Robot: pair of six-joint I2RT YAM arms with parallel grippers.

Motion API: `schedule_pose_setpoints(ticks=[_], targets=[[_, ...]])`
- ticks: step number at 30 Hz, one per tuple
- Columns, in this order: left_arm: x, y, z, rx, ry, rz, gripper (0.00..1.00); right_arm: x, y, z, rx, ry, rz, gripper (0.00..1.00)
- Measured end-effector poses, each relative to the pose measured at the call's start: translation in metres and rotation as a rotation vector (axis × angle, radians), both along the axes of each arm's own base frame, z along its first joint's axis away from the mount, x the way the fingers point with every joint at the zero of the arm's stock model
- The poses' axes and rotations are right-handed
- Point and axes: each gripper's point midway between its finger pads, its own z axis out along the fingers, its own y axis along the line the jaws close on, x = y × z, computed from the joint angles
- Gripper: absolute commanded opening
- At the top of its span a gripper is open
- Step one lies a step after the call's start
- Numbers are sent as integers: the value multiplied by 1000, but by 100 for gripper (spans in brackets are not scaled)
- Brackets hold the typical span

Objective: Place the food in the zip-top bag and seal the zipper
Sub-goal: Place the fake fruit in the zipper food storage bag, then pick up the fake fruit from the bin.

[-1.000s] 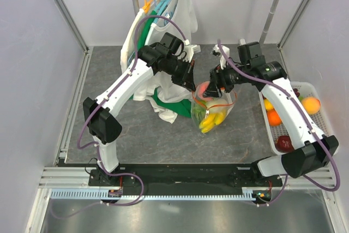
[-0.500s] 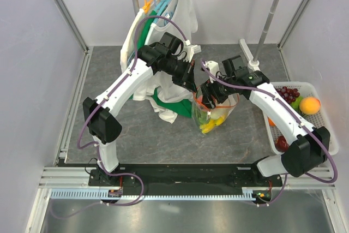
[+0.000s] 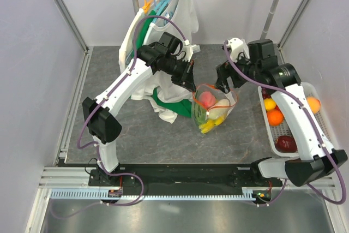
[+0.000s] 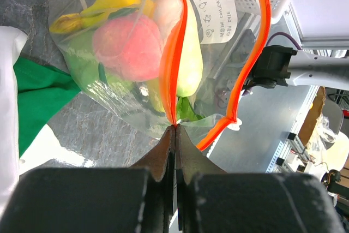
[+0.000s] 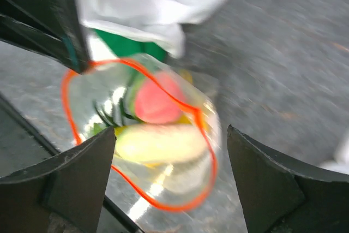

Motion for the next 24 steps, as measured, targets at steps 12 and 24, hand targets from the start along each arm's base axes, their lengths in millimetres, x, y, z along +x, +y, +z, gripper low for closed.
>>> schedule_pose_setpoints(ticks=[12,24], targets=[[0,1,-2,8,0,3,2,-26,-50,-62,-230,175,-83,8],[-36,-13,4,69,-55,-135,2,-56,2,-17,122,154,61,0]])
